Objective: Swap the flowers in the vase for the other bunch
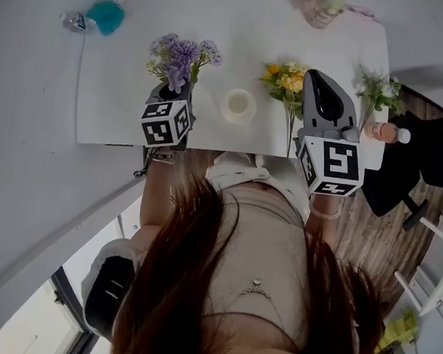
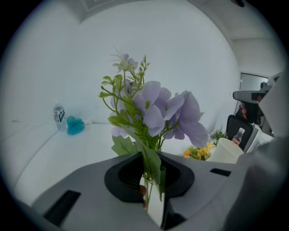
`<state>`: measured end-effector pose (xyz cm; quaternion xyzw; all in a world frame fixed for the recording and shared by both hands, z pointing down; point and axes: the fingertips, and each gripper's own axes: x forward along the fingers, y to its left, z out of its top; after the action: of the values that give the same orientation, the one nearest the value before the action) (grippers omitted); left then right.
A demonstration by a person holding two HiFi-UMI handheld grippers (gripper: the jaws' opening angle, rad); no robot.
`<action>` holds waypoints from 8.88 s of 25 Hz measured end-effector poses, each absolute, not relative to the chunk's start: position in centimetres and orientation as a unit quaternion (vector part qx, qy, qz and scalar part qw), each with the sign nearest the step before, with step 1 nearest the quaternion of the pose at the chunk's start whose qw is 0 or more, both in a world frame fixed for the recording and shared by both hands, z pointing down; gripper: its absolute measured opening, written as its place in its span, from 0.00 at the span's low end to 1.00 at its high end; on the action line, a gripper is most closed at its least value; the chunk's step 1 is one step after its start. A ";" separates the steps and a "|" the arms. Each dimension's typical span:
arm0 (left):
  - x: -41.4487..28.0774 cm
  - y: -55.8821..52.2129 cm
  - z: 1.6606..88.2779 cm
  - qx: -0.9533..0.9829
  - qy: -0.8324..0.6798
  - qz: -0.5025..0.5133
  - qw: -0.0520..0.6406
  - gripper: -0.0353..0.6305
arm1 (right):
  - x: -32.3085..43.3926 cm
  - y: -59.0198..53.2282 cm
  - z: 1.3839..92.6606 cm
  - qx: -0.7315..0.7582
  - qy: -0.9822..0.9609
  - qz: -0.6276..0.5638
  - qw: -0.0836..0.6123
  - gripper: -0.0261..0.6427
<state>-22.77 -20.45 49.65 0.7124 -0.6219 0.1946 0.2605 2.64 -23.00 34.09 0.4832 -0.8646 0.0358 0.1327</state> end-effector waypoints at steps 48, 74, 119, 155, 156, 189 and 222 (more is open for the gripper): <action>-22.7 -22.3 60.6 0.688 -0.590 0.253 0.339 0.16 | 4.1 -22.3 34.4 0.512 -0.842 0.022 0.167 0.08; -22.8 -20.5 59.7 0.708 -0.572 0.252 0.329 0.31 | 1.8 -18.6 34.3 0.534 -0.833 0.028 0.145 0.08; -16.5 -3.2 48.0 0.681 -0.678 0.141 0.237 0.15 | 5.8 -3.4 33.3 0.443 -0.891 0.033 0.091 0.08; -8.0 9.4 35.2 0.705 -0.699 0.047 0.108 0.06 | 8.2 6.5 34.5 0.397 -0.914 0.041 0.073 0.08; -7.8 9.3 35.1 0.706 -0.699 0.047 0.106 0.06 | 8.2 6.4 34.3 0.397 -0.914 0.041 0.071 0.08; -7.9 4.9 35.0 0.719 -0.683 0.050 0.120 0.06 | 8.5 1.4 33.8 0.394 -0.916 0.074 0.025 0.08; -15.5 -12.0 36.6 0.780 -0.609 0.071 0.123 0.06 | 4.7 -12.9 37.3 0.475 -0.866 0.106 0.116 0.17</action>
<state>-15.48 -11.96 36.58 0.7800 -0.6093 0.0713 0.1235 4.68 -12.92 37.28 0.4755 -0.8656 0.1058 0.1158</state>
